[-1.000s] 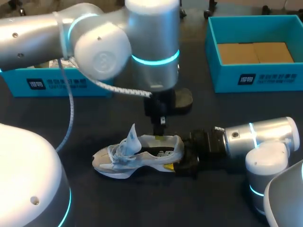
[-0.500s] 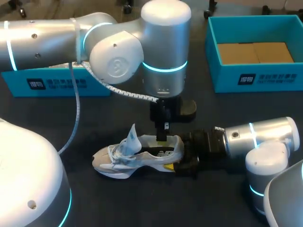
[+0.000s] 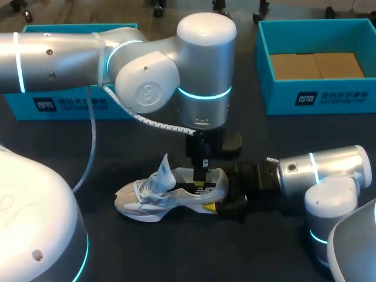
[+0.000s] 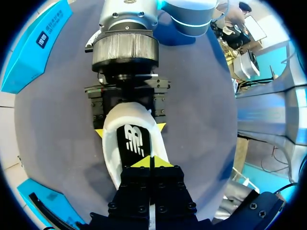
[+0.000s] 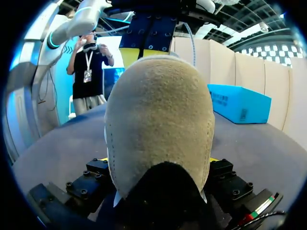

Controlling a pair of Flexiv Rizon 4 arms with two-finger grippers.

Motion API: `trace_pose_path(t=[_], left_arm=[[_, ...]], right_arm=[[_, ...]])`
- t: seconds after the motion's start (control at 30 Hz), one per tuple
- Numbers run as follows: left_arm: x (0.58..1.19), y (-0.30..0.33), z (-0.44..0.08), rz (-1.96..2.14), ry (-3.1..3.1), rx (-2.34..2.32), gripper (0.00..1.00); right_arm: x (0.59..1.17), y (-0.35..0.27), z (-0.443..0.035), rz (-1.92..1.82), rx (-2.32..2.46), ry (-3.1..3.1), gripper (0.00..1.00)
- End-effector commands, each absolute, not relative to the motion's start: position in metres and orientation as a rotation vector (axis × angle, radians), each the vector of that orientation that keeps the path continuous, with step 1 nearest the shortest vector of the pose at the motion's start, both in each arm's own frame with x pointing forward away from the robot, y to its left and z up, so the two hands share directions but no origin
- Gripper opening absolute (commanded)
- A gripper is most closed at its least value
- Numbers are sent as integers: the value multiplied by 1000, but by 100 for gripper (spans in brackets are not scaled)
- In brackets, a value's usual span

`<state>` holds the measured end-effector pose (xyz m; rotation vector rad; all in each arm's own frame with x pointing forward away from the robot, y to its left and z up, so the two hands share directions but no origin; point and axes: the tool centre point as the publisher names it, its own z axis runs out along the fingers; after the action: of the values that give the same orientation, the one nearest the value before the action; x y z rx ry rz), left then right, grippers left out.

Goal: Take the shoe out of the shoebox, open the shoe tongue, remove and reinsert the insole, then place the shoe into the shoebox

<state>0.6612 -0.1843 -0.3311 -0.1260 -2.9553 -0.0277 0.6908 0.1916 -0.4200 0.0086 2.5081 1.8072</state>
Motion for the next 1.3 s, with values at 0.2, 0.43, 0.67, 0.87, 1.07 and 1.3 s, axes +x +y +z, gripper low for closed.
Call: trace_pose_path(t=[0.2, 0.43, 0.67, 0.87, 1.07, 1.3], left_arm=[[664, -172, -346, -12, -2937, -100, 0], [658, -164, -354, -17, -2934, -130, 0], [657, -164, -362, -8, -2902, -151, 0], [657, -164, -362, -8, -2902, -151, 0], [657, -164, -362, -8, -2902, -151, 0], [657, -163, -374, -12, -2892, -163, 0]], right_arm=[[691, 192, -420, 1802, 9, 2510, 0], [691, 192, -420, 1802, 9, 2510, 0], [691, 192, -420, 1802, 9, 2510, 0], [691, 192, -420, 1802, 9, 2510, 0], [691, 192, -420, 1802, 9, 2510, 0], [691, 192, -420, 1802, 9, 2510, 0]])
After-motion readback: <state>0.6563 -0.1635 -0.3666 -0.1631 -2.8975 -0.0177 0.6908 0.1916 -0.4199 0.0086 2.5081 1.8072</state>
